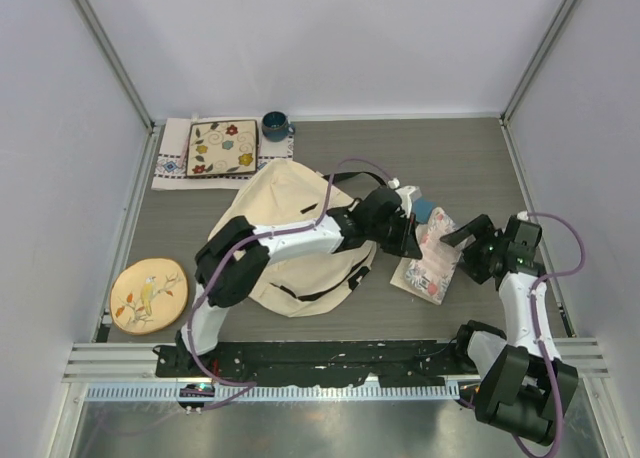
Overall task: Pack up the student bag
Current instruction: Pick up the book from the center of the board.
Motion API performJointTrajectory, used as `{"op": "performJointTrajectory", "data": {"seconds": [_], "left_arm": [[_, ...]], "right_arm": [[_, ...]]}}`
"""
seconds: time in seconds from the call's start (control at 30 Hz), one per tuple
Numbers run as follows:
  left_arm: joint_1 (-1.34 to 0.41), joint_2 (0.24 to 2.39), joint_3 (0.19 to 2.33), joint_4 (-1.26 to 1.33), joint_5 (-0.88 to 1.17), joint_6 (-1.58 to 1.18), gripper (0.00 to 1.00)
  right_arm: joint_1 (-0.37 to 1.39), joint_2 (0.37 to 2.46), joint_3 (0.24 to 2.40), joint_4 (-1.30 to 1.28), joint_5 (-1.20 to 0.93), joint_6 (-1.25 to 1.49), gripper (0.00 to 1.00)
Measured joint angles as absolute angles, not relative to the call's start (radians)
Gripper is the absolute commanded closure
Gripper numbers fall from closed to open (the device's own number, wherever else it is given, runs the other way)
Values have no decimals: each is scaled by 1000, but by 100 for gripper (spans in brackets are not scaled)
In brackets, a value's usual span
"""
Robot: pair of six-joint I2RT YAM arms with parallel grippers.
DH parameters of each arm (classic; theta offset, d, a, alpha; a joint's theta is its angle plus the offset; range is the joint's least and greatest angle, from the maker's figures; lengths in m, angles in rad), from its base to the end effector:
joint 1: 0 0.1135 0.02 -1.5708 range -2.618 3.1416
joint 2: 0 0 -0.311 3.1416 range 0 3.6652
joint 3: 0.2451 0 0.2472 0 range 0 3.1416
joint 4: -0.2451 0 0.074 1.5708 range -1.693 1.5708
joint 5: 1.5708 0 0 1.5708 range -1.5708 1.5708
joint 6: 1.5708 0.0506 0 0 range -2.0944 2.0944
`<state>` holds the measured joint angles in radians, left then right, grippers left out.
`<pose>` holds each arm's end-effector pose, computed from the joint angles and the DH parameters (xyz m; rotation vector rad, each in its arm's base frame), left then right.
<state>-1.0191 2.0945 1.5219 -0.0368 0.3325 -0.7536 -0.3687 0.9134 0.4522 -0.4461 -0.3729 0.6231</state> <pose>0.2530 -0.4426 0.2336 0.5430 2.4277 -1.2642 0.1428 -0.0354 0.2113 1.0350 2.2508 0.5706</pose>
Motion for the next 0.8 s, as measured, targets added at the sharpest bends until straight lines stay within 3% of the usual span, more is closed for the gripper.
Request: {"op": "performJointTrajectory", "data": {"seconds": [0.4, 0.8], "left_arm": [[-918, 1791, 1433, -84, 315, -686, 100], [-850, 1682, 1356, -29, 356, -690, 100]], "right_arm": [[-369, 881, 622, -381, -594, 659, 8], [-334, 877, 516, 75, -867, 967, 9]]}}
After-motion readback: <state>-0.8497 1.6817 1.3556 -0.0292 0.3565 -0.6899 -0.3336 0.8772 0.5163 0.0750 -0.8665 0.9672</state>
